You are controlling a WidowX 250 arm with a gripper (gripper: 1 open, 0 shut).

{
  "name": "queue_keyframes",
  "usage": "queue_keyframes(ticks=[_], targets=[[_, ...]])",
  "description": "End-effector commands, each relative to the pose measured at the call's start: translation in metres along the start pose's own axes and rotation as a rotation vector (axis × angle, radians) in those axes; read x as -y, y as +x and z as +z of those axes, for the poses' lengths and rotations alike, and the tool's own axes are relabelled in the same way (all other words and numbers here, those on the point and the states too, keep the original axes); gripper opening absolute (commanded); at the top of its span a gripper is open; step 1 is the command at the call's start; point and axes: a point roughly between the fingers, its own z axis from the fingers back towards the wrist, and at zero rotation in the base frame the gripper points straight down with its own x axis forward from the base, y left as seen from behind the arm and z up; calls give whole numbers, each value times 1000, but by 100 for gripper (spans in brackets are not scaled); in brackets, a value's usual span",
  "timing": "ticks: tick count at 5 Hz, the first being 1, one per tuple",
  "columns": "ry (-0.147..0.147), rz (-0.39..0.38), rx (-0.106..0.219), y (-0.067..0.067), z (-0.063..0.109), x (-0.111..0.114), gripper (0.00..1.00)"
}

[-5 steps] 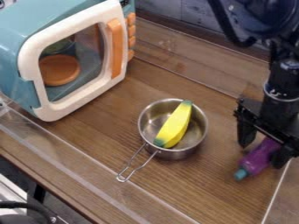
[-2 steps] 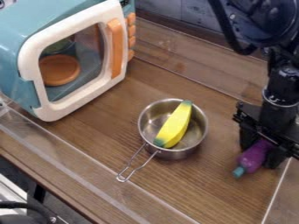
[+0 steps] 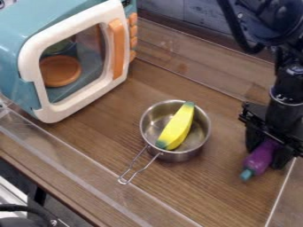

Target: Put the eggplant in the silver pot

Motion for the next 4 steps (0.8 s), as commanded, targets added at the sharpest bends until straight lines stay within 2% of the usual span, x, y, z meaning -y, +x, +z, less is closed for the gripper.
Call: queue_keyframes(ticks=[1,3,4], targets=[[-11,-4,14,6,7,5,0],[28,-20,2,-4,30,3,0],[45,-24,5,-9,44,1,0]])
